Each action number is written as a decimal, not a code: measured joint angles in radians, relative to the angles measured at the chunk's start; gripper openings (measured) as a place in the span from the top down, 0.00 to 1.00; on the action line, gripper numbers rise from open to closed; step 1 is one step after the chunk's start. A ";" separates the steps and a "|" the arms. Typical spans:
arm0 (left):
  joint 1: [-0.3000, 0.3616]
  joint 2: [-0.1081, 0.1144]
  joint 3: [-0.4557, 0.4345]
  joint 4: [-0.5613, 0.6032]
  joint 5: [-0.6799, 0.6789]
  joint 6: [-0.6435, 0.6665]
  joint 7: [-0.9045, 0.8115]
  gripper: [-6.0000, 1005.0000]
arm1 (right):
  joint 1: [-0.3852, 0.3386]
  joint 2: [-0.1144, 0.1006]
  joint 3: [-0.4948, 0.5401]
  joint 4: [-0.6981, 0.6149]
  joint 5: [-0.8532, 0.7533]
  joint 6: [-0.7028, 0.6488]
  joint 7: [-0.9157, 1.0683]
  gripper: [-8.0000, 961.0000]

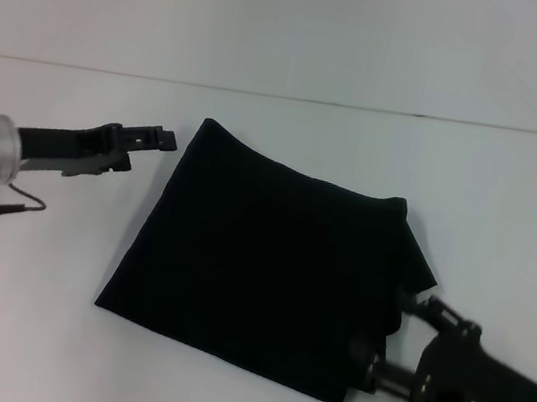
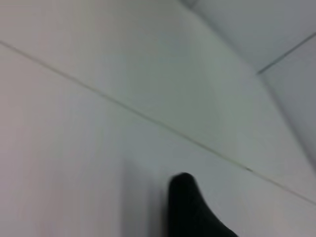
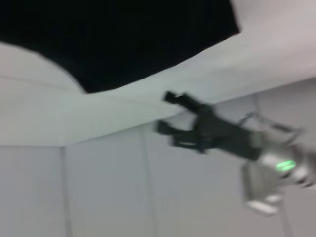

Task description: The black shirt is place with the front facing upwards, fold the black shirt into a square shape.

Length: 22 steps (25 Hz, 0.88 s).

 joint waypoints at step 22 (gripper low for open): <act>-0.122 -0.088 0.195 -0.041 0.011 -0.307 0.013 0.05 | -0.015 0.002 -0.029 0.032 -0.038 -0.008 -0.008 0.04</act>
